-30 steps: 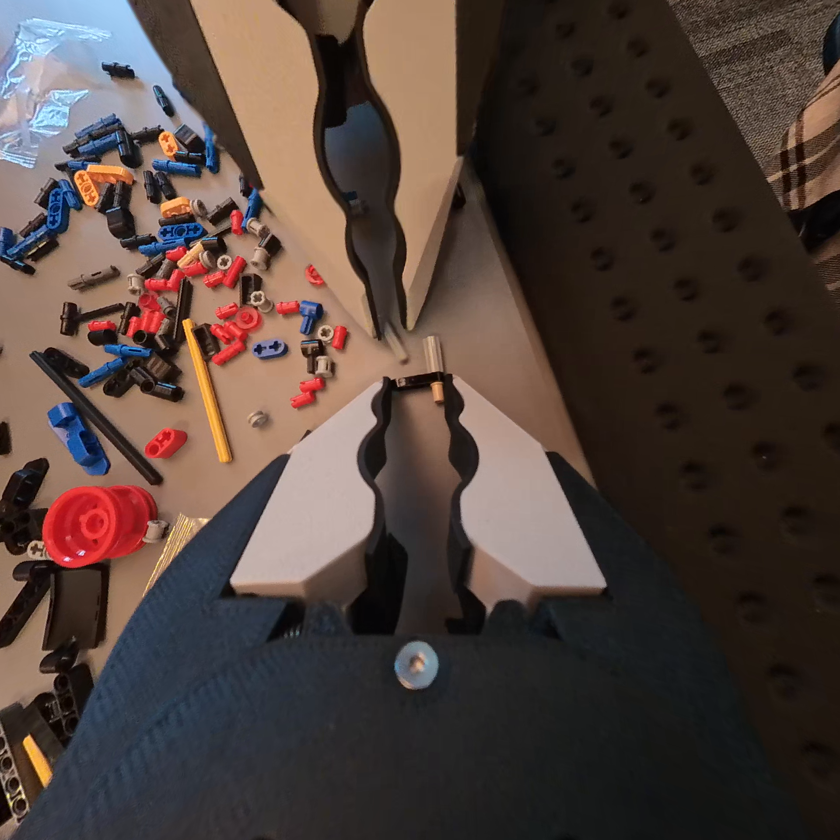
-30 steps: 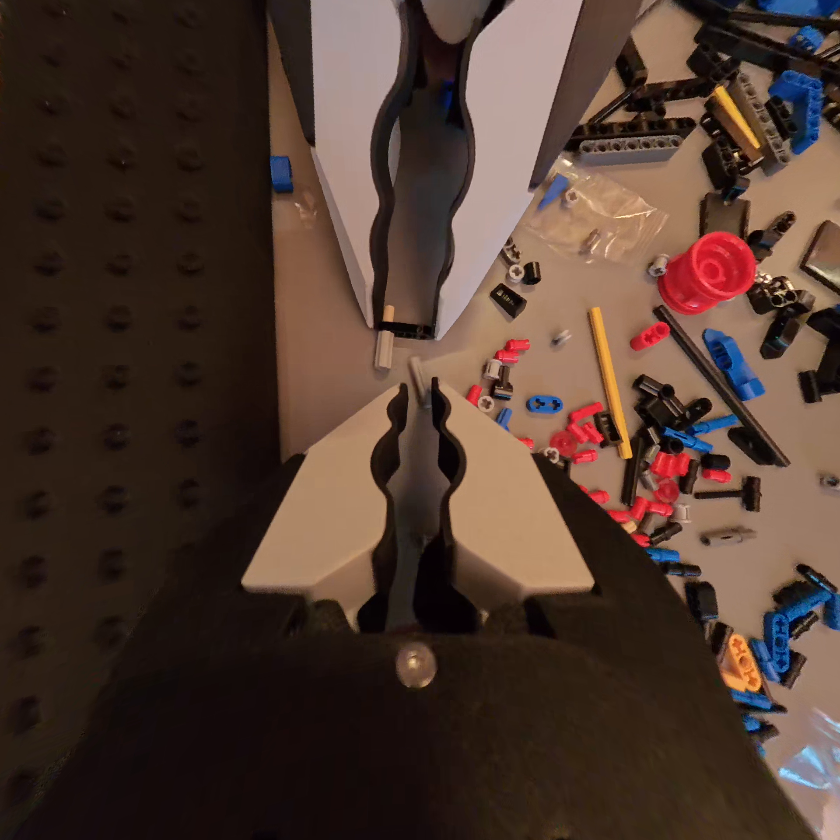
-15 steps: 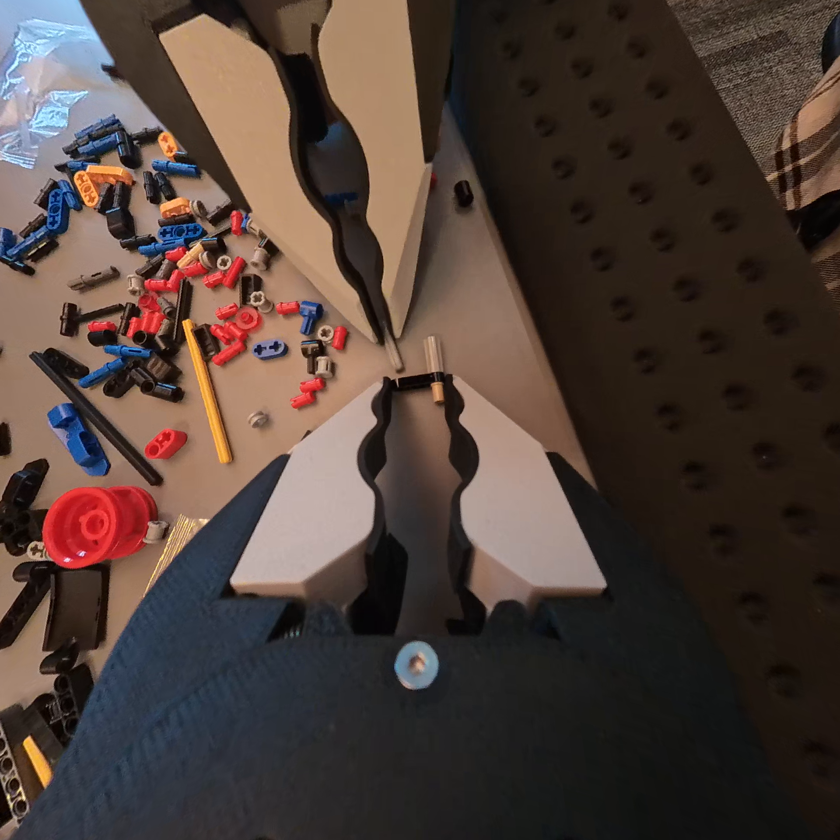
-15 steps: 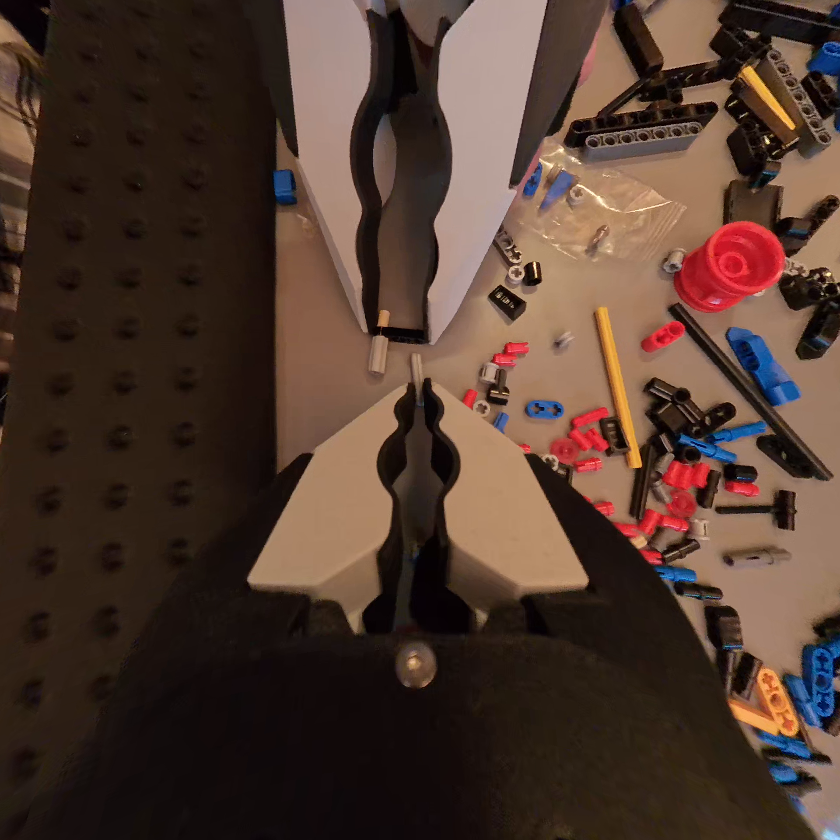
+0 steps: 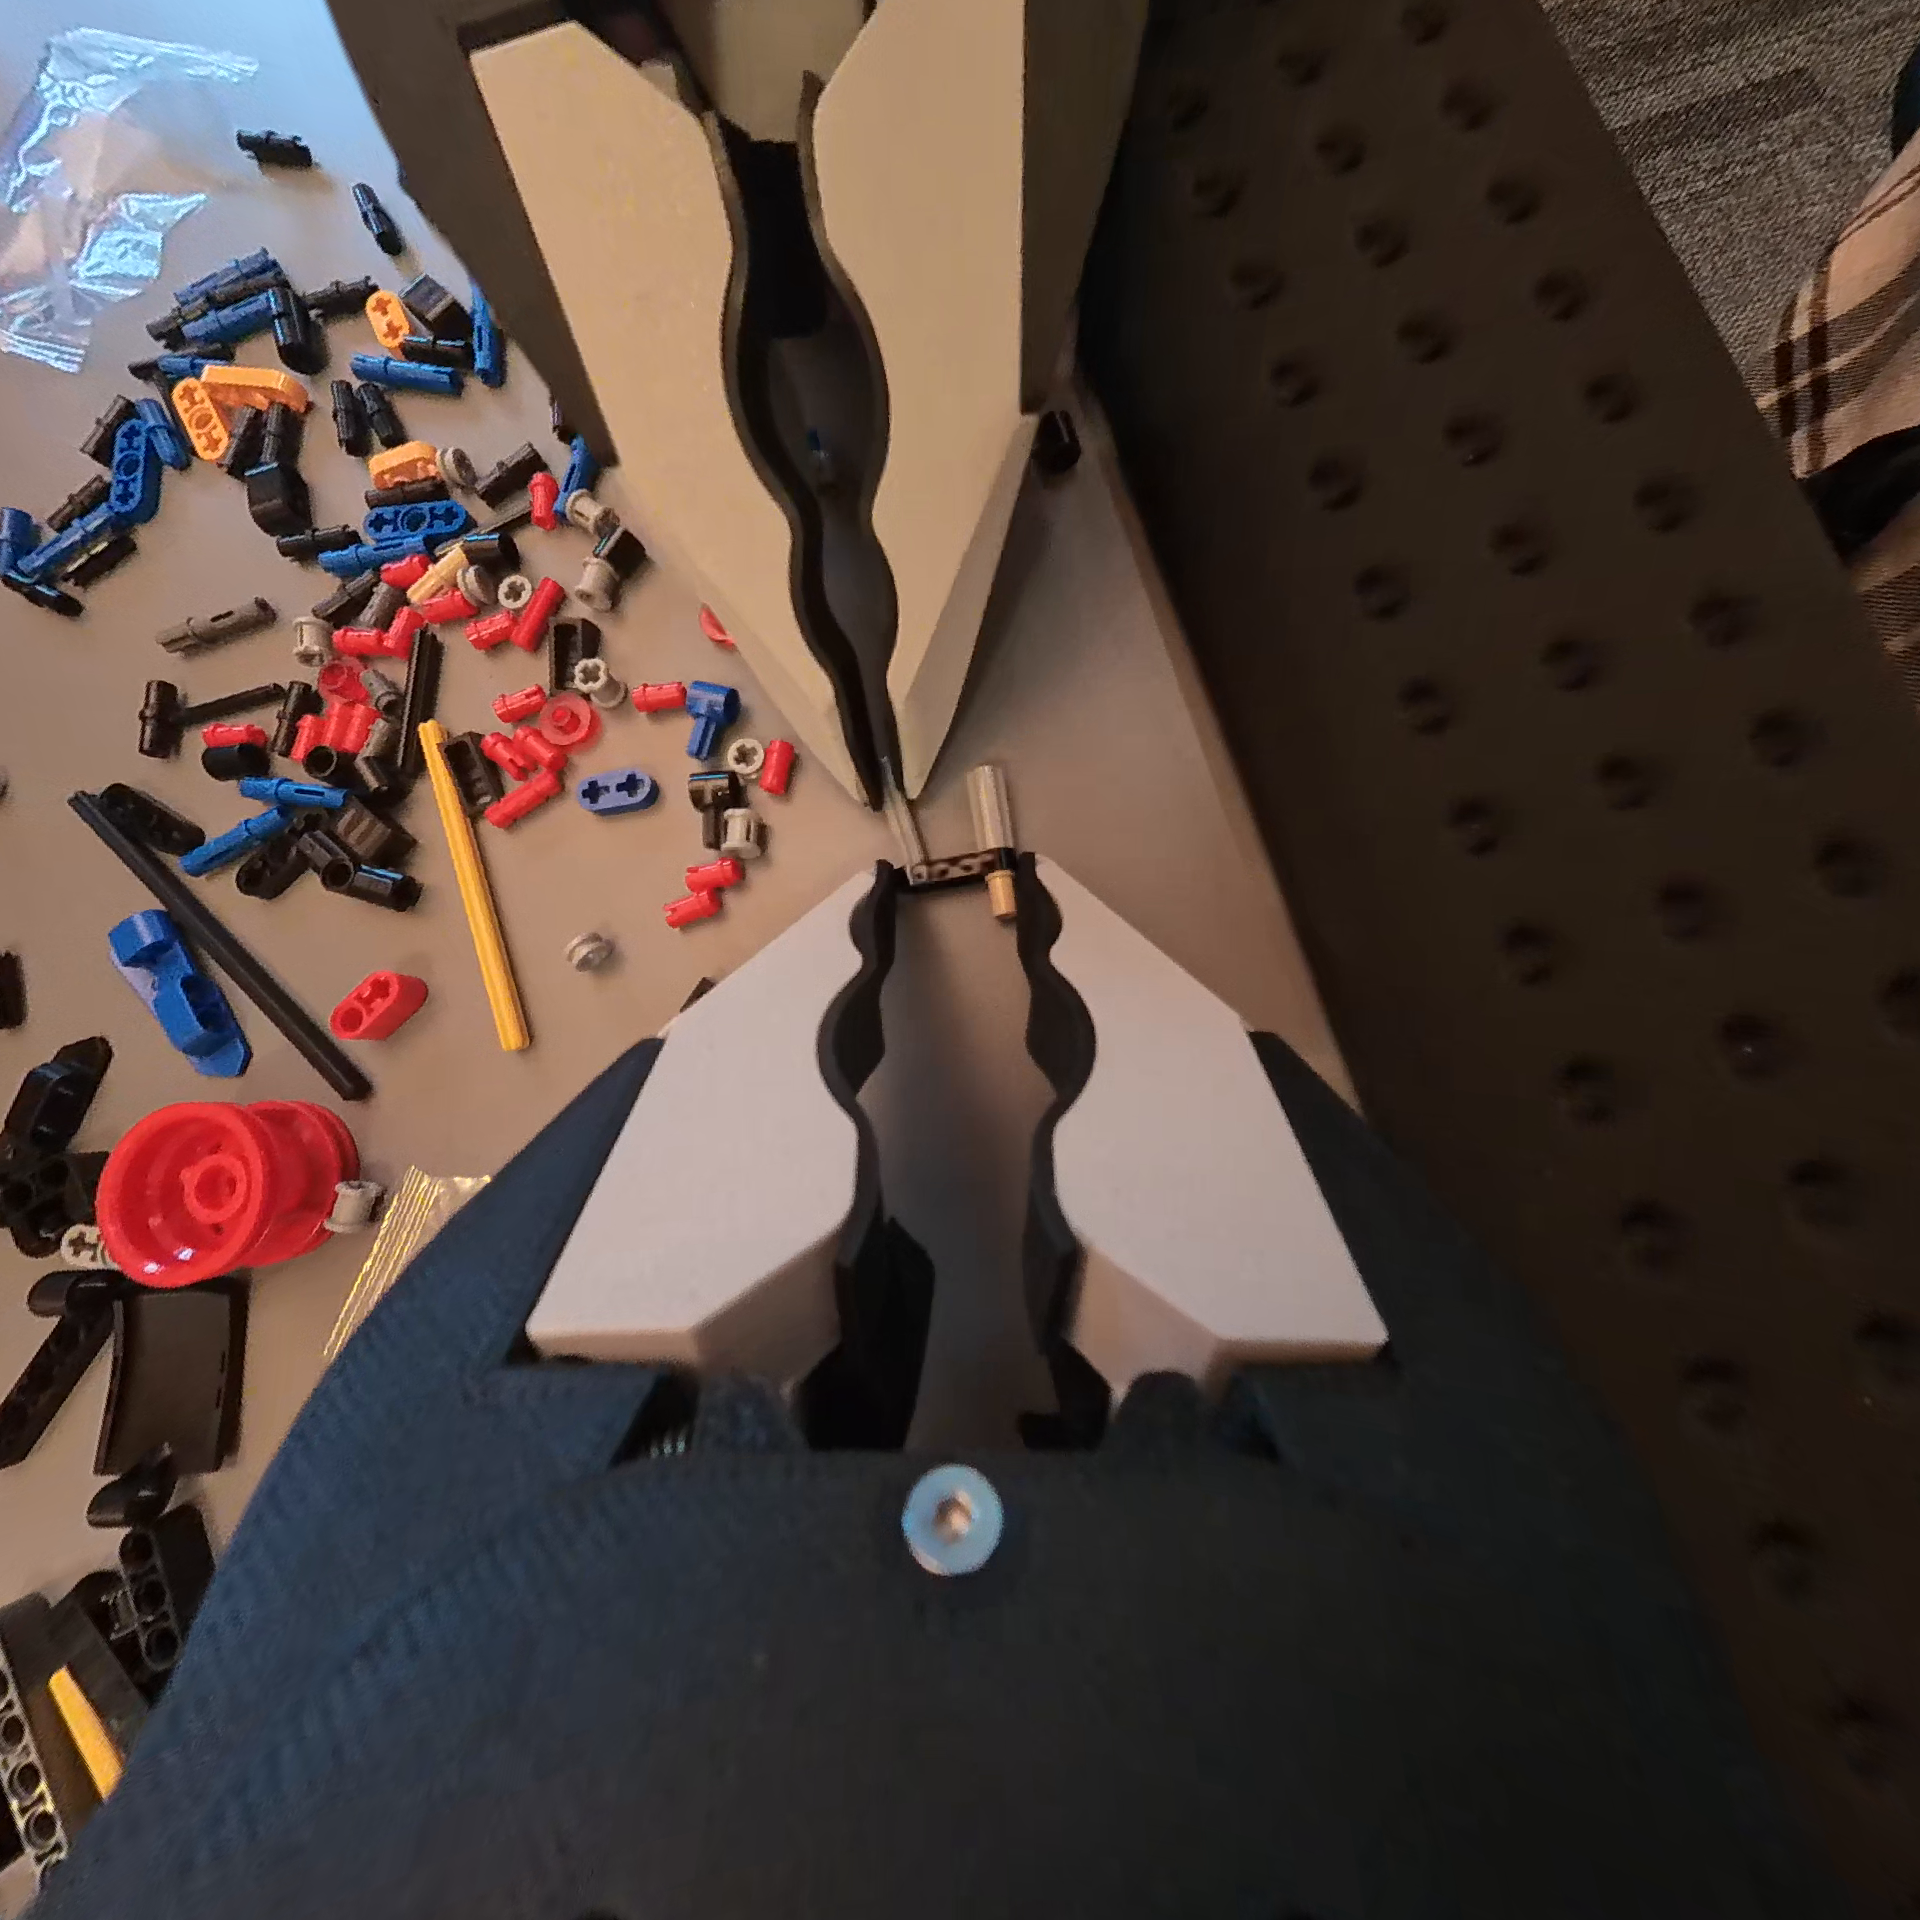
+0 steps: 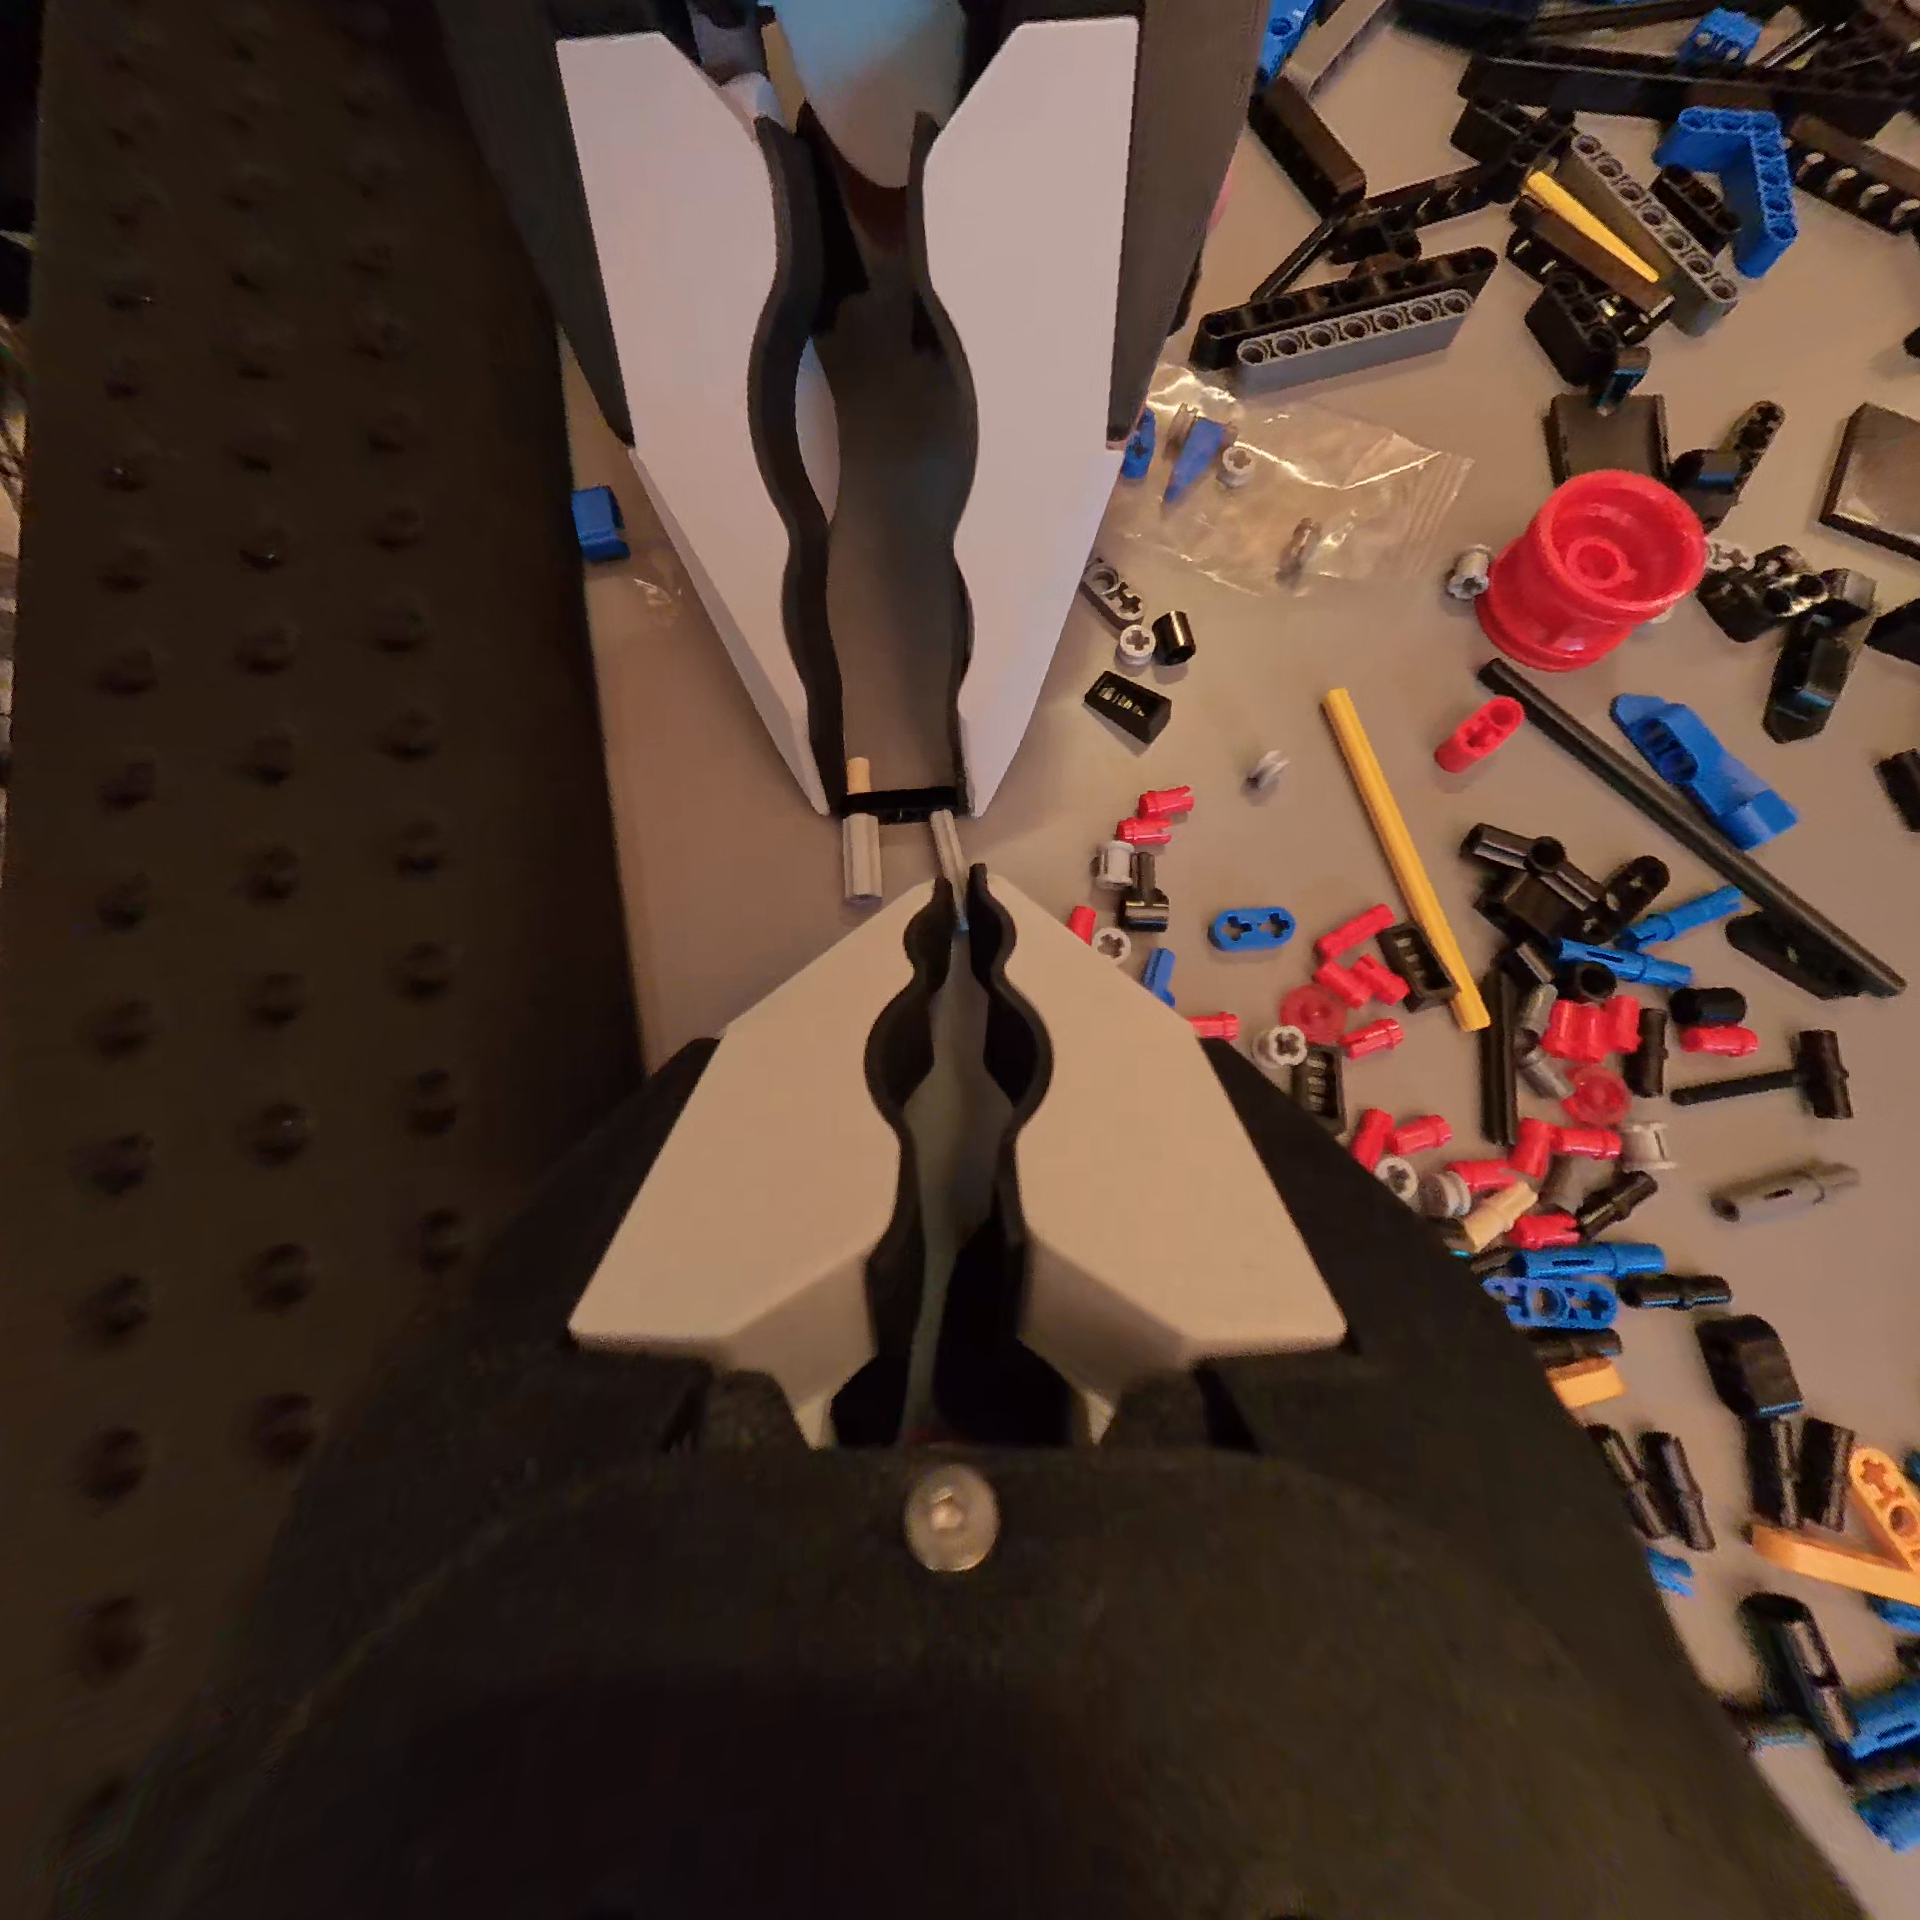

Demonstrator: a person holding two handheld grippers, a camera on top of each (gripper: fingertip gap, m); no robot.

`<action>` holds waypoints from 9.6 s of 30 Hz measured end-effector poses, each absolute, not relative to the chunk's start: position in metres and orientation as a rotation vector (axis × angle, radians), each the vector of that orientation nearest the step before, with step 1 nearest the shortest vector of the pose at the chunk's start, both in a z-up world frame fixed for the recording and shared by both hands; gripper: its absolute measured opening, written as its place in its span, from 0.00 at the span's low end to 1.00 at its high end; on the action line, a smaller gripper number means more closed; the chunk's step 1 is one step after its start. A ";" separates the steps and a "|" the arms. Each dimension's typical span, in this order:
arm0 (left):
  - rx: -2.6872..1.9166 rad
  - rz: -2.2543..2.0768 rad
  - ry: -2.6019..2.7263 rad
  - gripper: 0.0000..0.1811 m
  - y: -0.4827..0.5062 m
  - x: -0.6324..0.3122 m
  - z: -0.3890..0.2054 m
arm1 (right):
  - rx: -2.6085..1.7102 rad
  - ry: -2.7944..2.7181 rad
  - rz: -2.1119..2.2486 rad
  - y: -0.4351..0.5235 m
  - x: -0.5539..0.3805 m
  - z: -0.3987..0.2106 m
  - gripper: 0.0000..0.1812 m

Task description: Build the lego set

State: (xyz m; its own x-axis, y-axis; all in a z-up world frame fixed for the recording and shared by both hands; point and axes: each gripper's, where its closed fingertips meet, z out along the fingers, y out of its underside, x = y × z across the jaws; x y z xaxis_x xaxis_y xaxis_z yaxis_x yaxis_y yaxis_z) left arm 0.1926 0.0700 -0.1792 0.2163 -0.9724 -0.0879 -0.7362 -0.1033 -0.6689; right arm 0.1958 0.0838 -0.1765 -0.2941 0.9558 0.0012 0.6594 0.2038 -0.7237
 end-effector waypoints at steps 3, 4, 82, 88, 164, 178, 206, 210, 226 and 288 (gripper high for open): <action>-1.900 -0.511 1.572 0.12 0.070 0.193 -0.179 | -1.511 -2.004 0.828 0.084 0.196 -0.176 0.01; -1.901 -0.512 1.571 0.12 0.070 0.193 -0.179 | -1.496 -1.998 0.796 0.084 0.196 -0.176 0.01; -2.009 -0.434 1.444 0.12 0.071 0.190 -0.179 | -1.198 -2.032 0.635 0.081 0.188 -0.175 0.00; -2.008 -0.438 1.440 0.12 0.071 0.190 -0.179 | -1.181 -2.059 0.670 0.081 0.187 -0.176 0.01; -2.122 -0.368 1.296 0.12 0.061 0.188 -0.179 | -1.403 -2.095 0.850 0.078 0.191 -0.178 0.01; -2.127 -0.391 1.275 0.12 0.063 0.187 -0.179 | -1.232 -2.063 0.657 0.077 0.190 -0.175 0.01; -2.143 -0.389 1.267 0.11 0.062 0.187 -0.179 | -1.112 -1.998 0.496 0.075 0.185 -0.174 0.00; -2.140 -0.408 1.273 0.11 0.062 0.188 -0.179 | -1.119 -2.019 0.558 0.070 0.183 -0.174 0.00; -2.122 -0.409 1.286 0.11 0.063 0.188 -0.179 | -1.258 -2.072 0.762 0.073 0.187 -0.175 0.01; -2.023 -0.434 1.349 0.18 0.065 0.168 -0.178 | -1.453 -1.996 0.789 0.072 0.182 -0.178 0.00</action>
State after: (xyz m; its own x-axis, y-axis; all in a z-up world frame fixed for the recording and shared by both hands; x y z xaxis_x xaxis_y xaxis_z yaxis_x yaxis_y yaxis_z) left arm 0.1683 0.0655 -0.1777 0.4130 -0.9069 -0.0838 -0.6883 -0.2506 -0.6807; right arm 0.1822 0.0722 -0.1776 -0.2707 0.9588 0.0864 0.6406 0.2464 -0.7273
